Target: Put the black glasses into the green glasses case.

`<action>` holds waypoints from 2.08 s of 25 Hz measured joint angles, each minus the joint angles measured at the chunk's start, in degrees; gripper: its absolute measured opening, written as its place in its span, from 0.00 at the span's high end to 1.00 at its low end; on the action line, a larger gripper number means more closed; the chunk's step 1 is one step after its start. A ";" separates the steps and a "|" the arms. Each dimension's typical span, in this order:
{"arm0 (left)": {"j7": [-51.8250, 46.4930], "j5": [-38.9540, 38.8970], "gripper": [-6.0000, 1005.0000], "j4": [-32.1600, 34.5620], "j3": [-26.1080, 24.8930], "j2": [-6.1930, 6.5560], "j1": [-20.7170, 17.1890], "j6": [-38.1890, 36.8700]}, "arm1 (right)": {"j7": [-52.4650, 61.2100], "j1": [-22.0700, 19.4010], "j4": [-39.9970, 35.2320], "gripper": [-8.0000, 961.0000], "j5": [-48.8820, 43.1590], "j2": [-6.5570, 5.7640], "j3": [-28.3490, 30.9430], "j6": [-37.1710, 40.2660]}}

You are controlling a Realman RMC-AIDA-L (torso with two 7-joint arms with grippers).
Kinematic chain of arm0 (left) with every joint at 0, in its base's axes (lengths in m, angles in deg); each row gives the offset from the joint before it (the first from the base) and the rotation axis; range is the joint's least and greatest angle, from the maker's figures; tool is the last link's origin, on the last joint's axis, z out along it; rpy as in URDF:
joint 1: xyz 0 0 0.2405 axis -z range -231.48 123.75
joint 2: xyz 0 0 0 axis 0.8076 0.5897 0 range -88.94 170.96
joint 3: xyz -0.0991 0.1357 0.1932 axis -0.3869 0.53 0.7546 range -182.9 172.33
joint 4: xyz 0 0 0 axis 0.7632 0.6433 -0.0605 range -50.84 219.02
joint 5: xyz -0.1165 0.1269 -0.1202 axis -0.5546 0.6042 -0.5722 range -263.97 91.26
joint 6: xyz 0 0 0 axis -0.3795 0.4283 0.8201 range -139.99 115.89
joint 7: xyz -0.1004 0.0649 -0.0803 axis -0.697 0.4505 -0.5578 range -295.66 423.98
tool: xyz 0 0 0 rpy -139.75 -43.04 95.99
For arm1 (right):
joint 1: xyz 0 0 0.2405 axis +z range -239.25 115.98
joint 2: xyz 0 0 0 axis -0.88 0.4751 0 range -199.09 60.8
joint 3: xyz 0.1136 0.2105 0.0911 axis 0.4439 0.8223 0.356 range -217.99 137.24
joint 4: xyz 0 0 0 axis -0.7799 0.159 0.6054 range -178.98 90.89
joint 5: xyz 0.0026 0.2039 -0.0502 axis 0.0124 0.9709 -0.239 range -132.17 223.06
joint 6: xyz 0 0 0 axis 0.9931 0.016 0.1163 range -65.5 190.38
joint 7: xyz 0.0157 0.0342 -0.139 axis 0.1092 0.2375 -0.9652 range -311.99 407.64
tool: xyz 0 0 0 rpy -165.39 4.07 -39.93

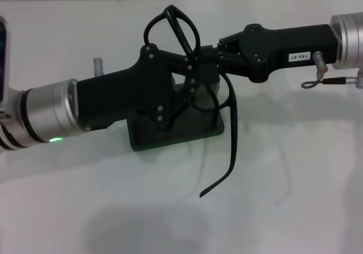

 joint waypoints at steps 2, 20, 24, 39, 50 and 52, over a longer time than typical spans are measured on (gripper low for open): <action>0.01 -0.11 1.00 -0.01 0.01 -0.02 0.01 0.53 | 0.00 -0.05 -0.02 0.94 0.10 -0.01 0.00 0.29; 0.44 -1.69 1.00 -0.54 0.03 -0.11 0.36 1.33 | -0.01 -0.69 -0.48 0.94 1.22 -0.13 0.66 0.19; 0.18 -1.69 1.00 -0.54 0.04 0.05 0.08 0.33 | -0.02 -1.79 -1.01 0.94 1.97 -0.29 0.70 -2.54; -10.60 5.40 1.00 8.80 1.43 2.25 -4.62 -3.70 | -0.35 -8.01 -7.97 0.94 1.11 -1.40 0.46 -11.92; -8.80 7.53 1.00 6.43 1.56 1.00 -8.75 -1.25 | 6.95 -8.31 -7.14 0.94 7.03 -1.50 1.61 -11.86; -8.52 7.73 1.00 5.17 1.59 0.71 -8.26 0.81 | 7.29 -8.04 -5.98 0.94 8.68 -1.32 1.40 -10.74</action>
